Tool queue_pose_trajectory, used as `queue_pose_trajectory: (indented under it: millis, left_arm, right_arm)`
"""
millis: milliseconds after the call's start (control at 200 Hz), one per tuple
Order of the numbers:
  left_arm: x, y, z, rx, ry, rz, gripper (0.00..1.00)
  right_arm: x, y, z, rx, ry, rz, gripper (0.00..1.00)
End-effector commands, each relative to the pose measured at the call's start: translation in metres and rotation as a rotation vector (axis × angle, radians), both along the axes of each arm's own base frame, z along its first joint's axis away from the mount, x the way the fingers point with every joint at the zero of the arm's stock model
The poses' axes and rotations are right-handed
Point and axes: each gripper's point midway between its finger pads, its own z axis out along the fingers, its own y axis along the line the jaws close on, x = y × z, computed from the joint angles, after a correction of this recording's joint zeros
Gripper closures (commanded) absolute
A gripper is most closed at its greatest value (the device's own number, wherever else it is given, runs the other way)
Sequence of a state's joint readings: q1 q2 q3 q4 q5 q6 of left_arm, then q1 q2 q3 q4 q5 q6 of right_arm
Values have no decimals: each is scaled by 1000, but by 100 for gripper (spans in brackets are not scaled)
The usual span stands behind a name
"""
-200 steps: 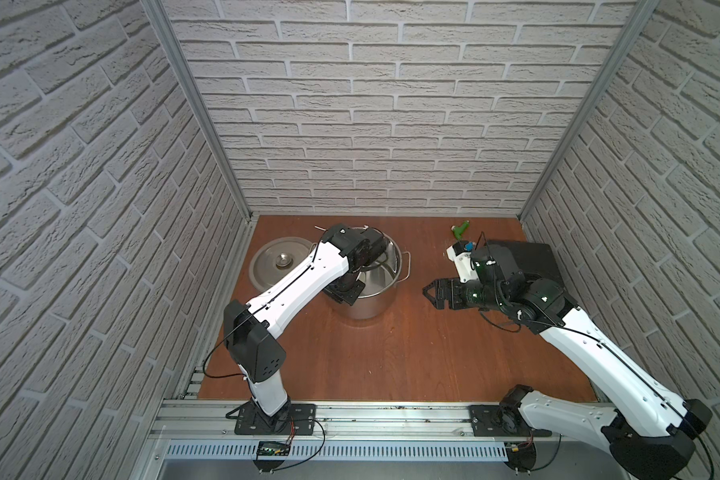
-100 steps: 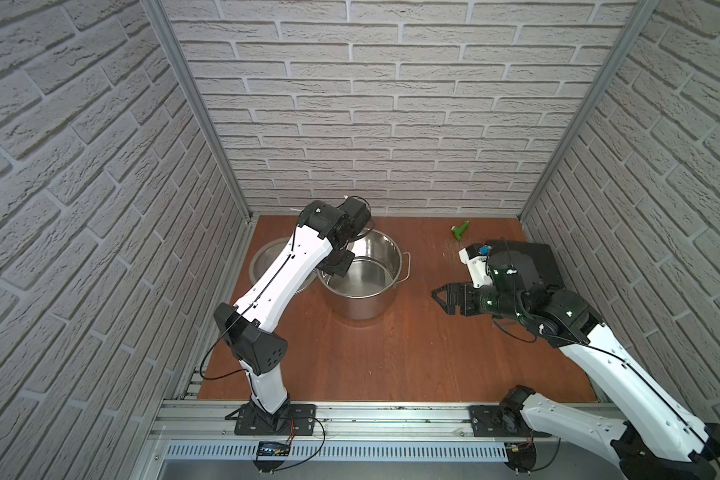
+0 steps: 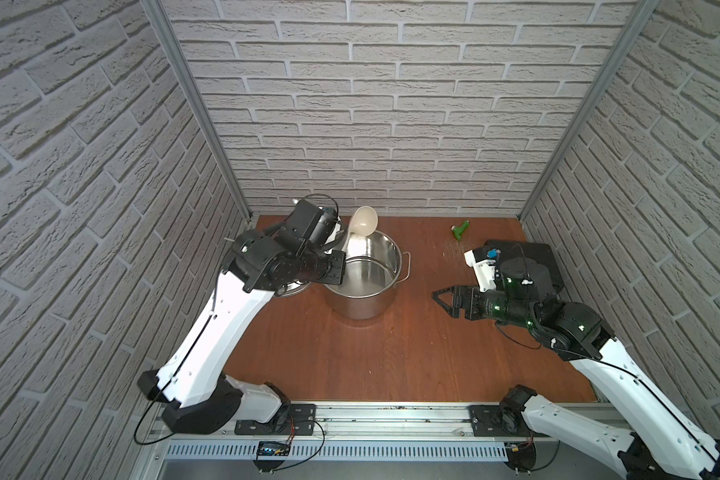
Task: Stir the soup with a spoon
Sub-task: Place the spoon at the center of the board.
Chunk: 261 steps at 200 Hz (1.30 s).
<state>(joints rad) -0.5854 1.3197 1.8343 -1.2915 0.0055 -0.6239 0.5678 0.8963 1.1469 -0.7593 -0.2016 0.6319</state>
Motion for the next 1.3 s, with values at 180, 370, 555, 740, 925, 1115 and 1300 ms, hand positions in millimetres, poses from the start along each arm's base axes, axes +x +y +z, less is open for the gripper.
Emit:
queue_pose_trajectory:
  millis: [180, 370, 555, 740, 925, 1115, 1300]
  left_arm:
    - [41, -139, 48, -647, -189, -154, 100]
    - [41, -189, 63, -828, -226, -203, 100]
    - [37, -199, 68, -902, -234, -222, 100]
    - [31, -219, 30, -875, -196, -197, 100]
    - [26, -261, -35, -800, -192, -151, 100]
    - [8, -314, -87, -806, -168, -127, 100]
    - [21, -302, -159, -832, -126, 62, 100]
  right_arm:
    - [12, 36, 64, 506, -85, 2, 15]
    - [13, 33, 78, 545, -146, -7, 24]
    - [14, 11, 77, 511, -191, -108, 25]
    - [12, -20, 76, 450, -245, -233, 27]
    - [-8, -57, 87, 275, -323, -295, 26]
    - [-33, -85, 101, 196, -364, -328, 25]
    - [-55, -106, 102, 191, -354, -365, 25]
